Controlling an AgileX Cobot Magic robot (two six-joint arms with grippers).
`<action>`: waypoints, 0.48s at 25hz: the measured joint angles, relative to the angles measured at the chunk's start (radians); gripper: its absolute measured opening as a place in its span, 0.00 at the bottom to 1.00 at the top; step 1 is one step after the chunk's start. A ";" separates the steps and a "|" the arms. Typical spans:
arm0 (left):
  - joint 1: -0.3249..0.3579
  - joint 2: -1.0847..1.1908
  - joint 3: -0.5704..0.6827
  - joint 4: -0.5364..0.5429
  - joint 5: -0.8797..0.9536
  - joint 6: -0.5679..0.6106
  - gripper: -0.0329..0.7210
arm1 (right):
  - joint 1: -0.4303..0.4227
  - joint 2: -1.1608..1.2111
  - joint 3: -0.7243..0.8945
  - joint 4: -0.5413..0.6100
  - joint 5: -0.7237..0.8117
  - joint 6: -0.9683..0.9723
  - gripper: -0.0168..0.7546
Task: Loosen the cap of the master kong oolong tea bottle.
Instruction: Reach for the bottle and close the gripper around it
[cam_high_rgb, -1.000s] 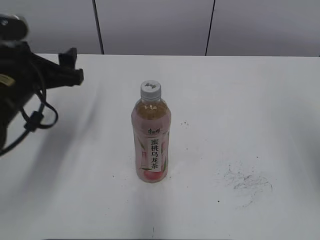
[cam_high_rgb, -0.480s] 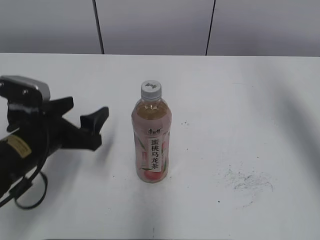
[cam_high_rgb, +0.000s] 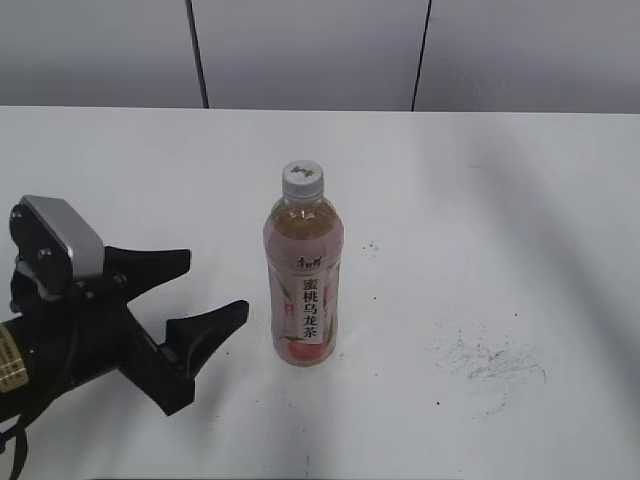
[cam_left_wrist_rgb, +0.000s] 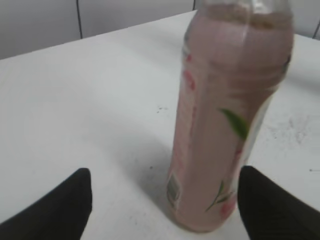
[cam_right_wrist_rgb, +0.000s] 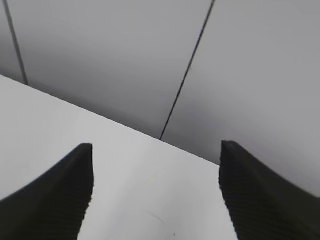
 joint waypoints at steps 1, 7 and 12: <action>0.000 -0.014 -0.008 0.025 0.000 0.000 0.77 | 0.014 0.016 -0.015 -0.001 0.009 -0.015 0.78; 0.000 -0.005 -0.126 0.156 -0.005 -0.047 0.86 | 0.085 0.068 -0.075 -0.001 0.097 -0.074 0.78; 0.000 0.073 -0.223 0.239 -0.003 -0.075 0.86 | 0.125 0.068 -0.081 -0.001 0.140 -0.081 0.75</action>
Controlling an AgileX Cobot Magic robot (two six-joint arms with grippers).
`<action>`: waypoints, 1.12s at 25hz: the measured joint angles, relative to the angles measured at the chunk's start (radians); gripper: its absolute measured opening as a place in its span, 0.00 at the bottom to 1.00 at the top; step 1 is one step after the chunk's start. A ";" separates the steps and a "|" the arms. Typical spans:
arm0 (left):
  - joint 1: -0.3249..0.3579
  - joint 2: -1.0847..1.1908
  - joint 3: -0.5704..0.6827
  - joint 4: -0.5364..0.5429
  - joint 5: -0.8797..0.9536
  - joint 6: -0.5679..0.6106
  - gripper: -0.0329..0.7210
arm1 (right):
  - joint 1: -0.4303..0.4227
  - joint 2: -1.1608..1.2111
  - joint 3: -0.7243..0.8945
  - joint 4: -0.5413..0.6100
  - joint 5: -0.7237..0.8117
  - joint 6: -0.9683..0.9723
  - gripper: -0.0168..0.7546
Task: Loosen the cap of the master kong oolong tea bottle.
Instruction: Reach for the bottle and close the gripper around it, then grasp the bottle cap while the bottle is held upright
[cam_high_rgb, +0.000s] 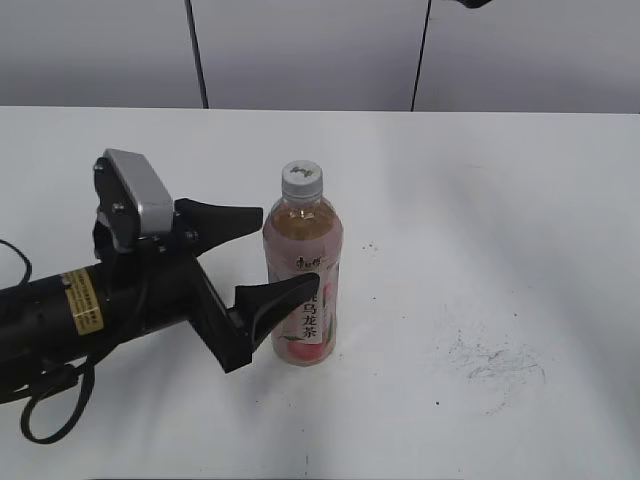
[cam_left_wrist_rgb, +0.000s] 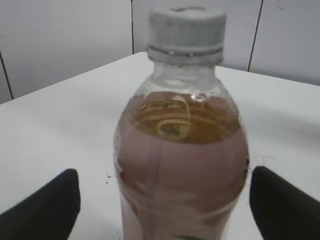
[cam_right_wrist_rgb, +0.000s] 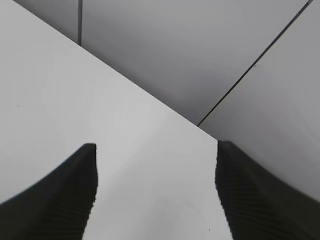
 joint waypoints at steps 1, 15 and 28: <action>0.000 0.015 -0.017 0.012 0.000 -0.002 0.86 | 0.006 0.000 -0.001 0.000 0.007 -0.004 0.74; -0.066 0.137 -0.188 0.035 0.004 -0.010 0.77 | 0.058 0.001 -0.053 0.123 0.188 -0.204 0.66; -0.066 0.140 -0.190 0.030 0.006 -0.010 0.63 | 0.195 0.022 -0.243 0.270 0.771 -0.498 0.54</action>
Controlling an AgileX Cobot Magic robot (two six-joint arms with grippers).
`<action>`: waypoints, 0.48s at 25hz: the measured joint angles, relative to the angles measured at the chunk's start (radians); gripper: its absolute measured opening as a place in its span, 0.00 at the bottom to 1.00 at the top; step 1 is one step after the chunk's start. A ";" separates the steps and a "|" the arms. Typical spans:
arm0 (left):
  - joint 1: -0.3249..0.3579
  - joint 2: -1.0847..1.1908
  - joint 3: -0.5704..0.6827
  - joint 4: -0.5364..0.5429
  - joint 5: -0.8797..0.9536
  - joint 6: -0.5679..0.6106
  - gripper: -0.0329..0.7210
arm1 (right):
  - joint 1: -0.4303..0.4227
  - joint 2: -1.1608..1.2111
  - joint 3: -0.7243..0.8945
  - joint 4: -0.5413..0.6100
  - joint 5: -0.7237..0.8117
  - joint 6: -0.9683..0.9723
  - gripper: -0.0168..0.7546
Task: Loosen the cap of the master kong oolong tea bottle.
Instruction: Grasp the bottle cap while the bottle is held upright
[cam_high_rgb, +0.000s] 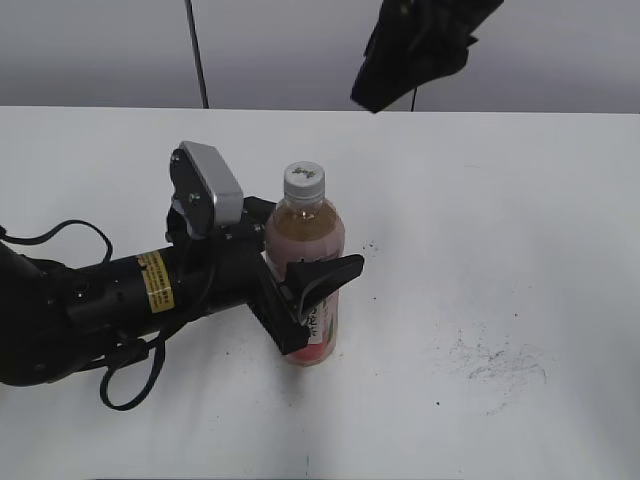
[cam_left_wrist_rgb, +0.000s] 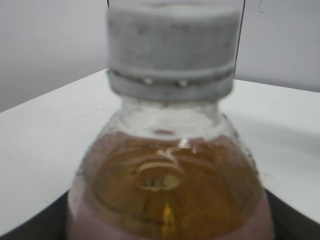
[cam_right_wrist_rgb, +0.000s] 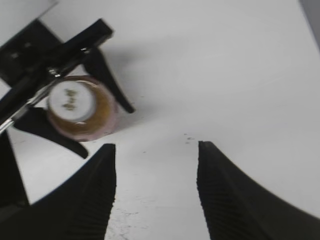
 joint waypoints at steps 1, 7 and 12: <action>0.000 0.001 0.000 0.000 0.000 0.000 0.63 | 0.013 0.008 0.000 0.015 0.016 -0.011 0.54; 0.000 0.001 0.000 -0.002 0.001 -0.001 0.63 | 0.060 0.055 0.000 0.037 0.018 -0.017 0.54; 0.000 0.001 0.000 -0.004 0.000 -0.001 0.63 | 0.068 0.095 0.000 0.065 0.016 0.044 0.54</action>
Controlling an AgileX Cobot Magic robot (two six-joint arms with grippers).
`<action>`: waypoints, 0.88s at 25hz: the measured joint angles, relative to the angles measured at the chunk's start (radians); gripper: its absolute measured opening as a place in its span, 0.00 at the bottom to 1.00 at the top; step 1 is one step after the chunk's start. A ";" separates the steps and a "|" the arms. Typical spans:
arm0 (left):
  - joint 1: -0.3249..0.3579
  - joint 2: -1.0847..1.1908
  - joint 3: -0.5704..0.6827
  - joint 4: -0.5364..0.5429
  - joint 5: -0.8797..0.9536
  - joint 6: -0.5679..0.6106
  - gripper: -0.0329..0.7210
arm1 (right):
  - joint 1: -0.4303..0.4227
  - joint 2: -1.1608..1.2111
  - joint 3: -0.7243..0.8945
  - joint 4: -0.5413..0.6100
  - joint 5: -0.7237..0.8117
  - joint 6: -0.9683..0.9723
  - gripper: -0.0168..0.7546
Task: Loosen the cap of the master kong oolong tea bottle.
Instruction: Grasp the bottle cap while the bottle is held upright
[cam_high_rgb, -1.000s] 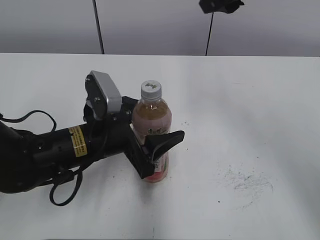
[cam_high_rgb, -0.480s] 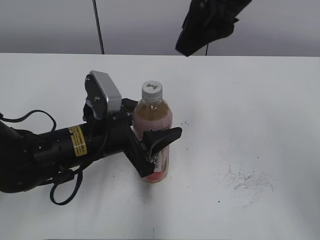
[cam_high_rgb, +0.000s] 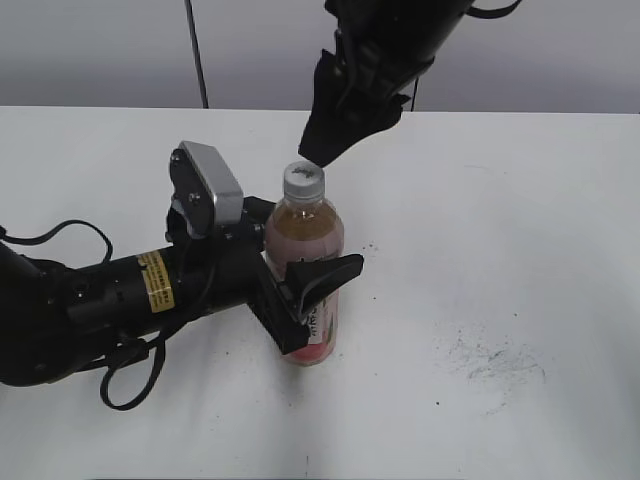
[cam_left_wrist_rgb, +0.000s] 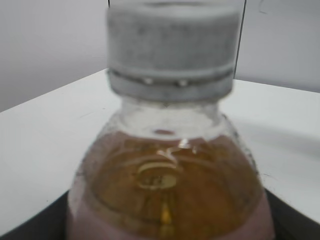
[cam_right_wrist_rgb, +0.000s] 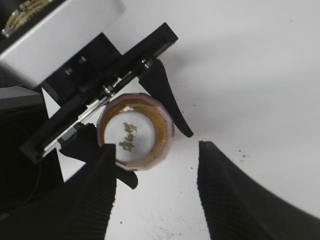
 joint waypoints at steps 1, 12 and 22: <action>0.000 0.000 0.000 -0.002 0.000 0.000 0.63 | 0.000 0.002 0.000 0.007 0.002 0.005 0.54; 0.000 0.000 0.000 -0.009 0.001 -0.002 0.63 | 0.010 0.019 0.000 0.037 0.032 0.058 0.65; 0.000 0.000 0.000 -0.009 0.000 -0.002 0.63 | 0.043 0.068 0.000 0.004 0.032 0.077 0.57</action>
